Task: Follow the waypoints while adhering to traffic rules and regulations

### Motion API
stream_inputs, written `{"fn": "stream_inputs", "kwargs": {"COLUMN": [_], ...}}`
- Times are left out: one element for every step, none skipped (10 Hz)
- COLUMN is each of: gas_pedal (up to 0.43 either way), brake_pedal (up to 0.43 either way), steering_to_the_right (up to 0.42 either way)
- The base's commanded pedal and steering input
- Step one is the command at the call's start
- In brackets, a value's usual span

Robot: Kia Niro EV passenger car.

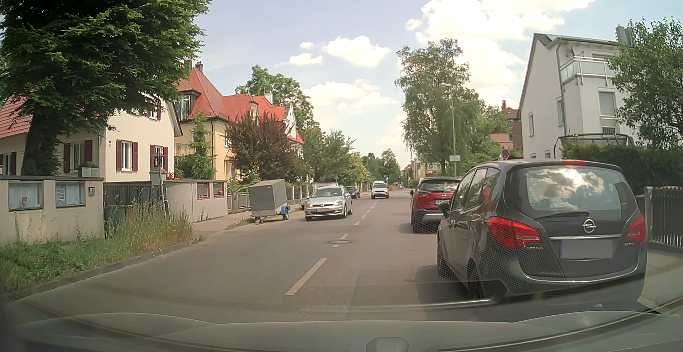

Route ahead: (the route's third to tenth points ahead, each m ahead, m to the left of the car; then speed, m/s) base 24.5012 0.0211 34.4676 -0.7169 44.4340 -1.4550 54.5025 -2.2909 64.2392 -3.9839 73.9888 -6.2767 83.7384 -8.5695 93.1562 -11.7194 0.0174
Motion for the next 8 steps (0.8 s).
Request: {"fn": "stream_inputs", "kwargs": {"gas_pedal": [0.0,0.0,0.0,0.0,0.0,0.0,0.0,0.0], "brake_pedal": [0.232,0.232,0.232,0.232,0.232,0.232,0.232,0.232], "steering_to_the_right": [-0.042,-0.041,-0.041,-0.041,-0.041,-0.041,-0.041,-0.041]}}
